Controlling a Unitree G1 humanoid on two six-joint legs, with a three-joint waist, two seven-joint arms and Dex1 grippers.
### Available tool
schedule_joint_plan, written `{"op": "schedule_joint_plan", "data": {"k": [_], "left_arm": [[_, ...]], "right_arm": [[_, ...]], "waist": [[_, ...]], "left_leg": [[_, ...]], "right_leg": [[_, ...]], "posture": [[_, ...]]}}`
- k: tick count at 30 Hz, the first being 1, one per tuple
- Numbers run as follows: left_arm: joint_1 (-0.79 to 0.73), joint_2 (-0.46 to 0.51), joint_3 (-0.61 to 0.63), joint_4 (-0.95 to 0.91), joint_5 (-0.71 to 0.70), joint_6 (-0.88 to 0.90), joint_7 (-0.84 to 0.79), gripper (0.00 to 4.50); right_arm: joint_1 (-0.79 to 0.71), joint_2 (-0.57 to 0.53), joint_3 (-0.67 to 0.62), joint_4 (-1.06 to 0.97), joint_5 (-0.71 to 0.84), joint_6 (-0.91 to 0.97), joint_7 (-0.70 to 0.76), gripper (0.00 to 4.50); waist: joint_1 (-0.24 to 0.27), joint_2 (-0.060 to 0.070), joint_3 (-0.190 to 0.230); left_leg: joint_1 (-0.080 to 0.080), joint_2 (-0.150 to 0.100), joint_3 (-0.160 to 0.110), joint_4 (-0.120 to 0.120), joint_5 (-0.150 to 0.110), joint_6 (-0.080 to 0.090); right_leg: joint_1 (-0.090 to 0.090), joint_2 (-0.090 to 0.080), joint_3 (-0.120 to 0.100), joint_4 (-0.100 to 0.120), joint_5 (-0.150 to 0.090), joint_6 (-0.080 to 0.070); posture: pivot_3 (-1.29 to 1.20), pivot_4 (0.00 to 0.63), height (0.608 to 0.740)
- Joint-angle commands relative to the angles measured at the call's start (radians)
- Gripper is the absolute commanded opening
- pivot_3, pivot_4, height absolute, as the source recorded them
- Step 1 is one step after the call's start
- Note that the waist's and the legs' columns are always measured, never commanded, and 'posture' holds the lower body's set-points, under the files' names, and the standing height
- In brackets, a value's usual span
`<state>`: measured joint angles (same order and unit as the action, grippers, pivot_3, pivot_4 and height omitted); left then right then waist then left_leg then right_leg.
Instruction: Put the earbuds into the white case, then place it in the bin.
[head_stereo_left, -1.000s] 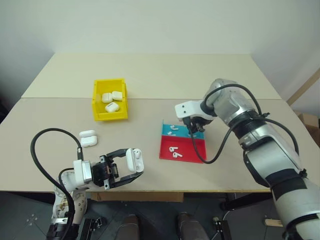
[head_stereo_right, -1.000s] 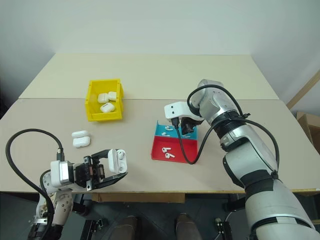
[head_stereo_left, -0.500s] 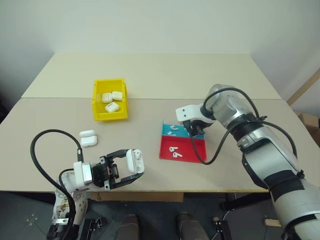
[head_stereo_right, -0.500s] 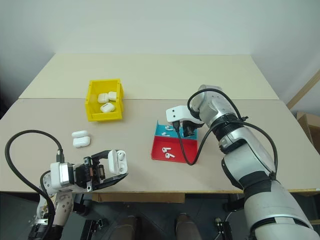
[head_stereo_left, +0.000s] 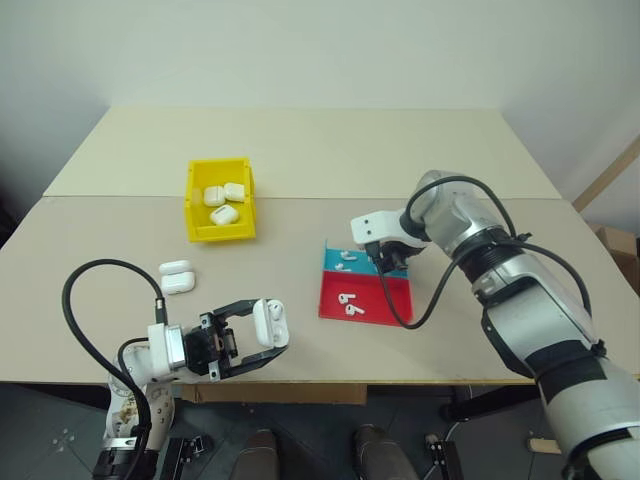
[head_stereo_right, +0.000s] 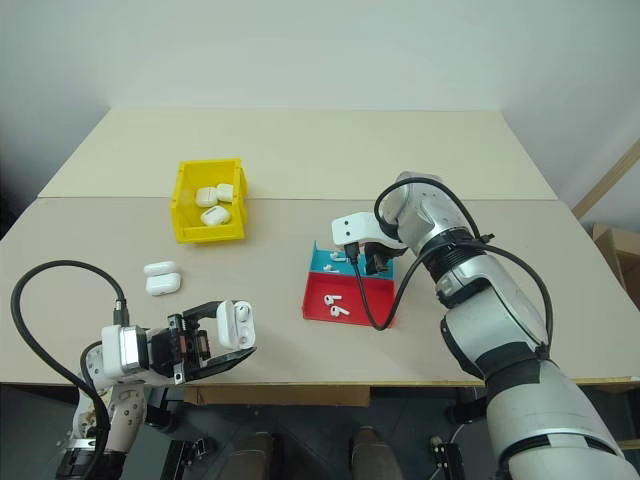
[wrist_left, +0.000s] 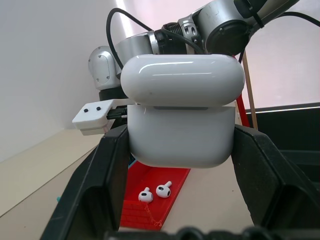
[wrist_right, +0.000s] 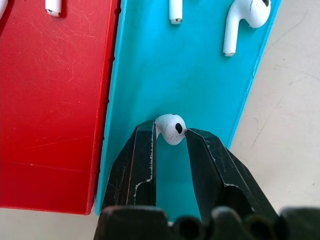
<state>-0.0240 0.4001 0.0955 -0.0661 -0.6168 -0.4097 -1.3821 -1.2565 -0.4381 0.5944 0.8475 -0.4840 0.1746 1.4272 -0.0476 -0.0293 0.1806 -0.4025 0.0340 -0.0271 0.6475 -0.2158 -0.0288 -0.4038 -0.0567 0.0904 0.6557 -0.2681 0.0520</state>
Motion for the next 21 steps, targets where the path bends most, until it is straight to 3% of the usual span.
{"op": "schedule_joint_plan", "data": {"k": [1, 21], "left_arm": [[0.005, 0.006, 0.005, -0.016, 0.001, -0.021, 0.008, 2.77], [0.000, 0.008, 0.007, -0.008, 0.002, -0.021, 0.011, 2.77]], "right_arm": [[-0.008, 0.011, -0.002, 0.020, -0.005, -0.016, -0.013, 1.22], [-0.042, -0.013, -0.073, 0.005, 0.042, -0.087, -0.038, 1.22]], "waist": [[0.000, 0.000, 0.000], [-0.001, 0.000, 0.000]], "left_leg": [[0.000, 0.000, 0.000, 0.000, 0.000, 0.000], [-0.001, 0.000, 0.000, 0.000, 0.000, 0.000]], "right_leg": [[0.000, 0.000, 0.000, 0.000, 0.000, 0.000], [-0.001, 0.000, 0.000, 0.000, 0.000, 0.000]], "posture": [[0.00, 0.150, 0.740], [0.00, 0.150, 0.740]]}}
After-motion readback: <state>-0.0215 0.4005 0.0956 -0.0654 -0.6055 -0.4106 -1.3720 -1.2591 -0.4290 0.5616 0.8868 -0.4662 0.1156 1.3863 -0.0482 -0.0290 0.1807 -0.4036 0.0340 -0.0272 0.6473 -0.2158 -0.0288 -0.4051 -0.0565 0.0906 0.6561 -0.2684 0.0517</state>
